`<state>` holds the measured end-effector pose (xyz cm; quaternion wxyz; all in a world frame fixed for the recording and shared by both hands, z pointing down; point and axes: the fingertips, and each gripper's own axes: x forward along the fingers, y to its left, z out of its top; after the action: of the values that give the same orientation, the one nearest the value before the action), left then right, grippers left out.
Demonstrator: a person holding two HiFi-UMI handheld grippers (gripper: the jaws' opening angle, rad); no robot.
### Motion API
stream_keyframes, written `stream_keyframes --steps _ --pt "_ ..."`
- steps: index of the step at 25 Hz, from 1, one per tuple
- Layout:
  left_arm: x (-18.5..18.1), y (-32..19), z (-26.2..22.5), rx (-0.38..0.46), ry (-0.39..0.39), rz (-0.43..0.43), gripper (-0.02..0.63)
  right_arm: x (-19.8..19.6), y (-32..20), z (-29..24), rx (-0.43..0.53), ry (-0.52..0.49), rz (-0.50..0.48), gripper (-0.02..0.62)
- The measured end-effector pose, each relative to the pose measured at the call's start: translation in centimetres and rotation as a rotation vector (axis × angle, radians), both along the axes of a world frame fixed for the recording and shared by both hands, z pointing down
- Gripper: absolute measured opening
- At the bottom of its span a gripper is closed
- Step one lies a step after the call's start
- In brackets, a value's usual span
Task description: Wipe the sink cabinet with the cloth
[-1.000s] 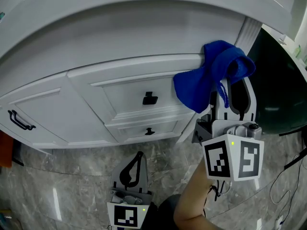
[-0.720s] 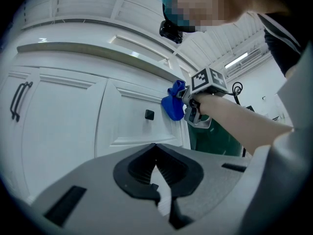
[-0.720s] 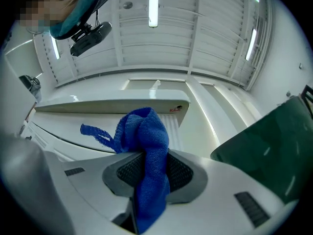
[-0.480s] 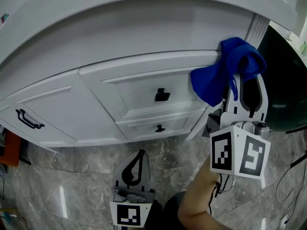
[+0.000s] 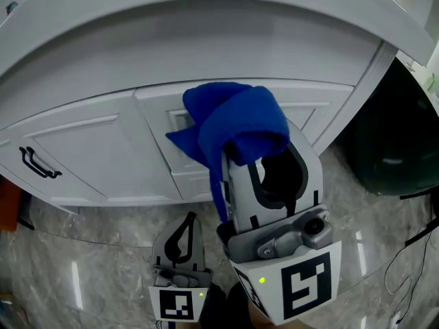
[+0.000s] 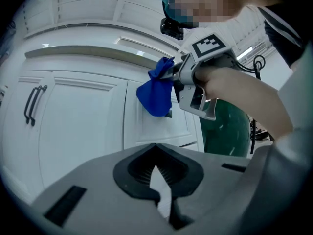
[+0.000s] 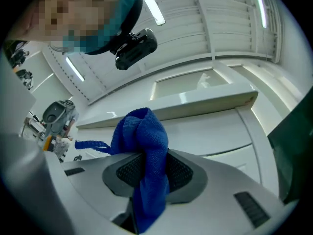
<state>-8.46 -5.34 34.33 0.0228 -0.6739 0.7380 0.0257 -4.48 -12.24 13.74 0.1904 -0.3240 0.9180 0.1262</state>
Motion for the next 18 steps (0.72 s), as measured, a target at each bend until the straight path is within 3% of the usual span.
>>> stream_keyframes --steps 8,13,18 --pt "-0.7 0.0 0.5 -0.001 0.017 -0.003 0.000 -4.7 0.7 4.2 -0.148 0.091 -0.116 0.117" --pt "-1.0 -0.1 0.6 0.002 0.028 -0.004 0.000 -7.7 1.7 5.8 -0.151 0.148 -0.170 0.117" --pt "-1.1 -0.2 0.9 -0.008 0.046 -0.019 0.000 -8.9 1.3 7.5 -0.154 0.189 -0.134 0.117"
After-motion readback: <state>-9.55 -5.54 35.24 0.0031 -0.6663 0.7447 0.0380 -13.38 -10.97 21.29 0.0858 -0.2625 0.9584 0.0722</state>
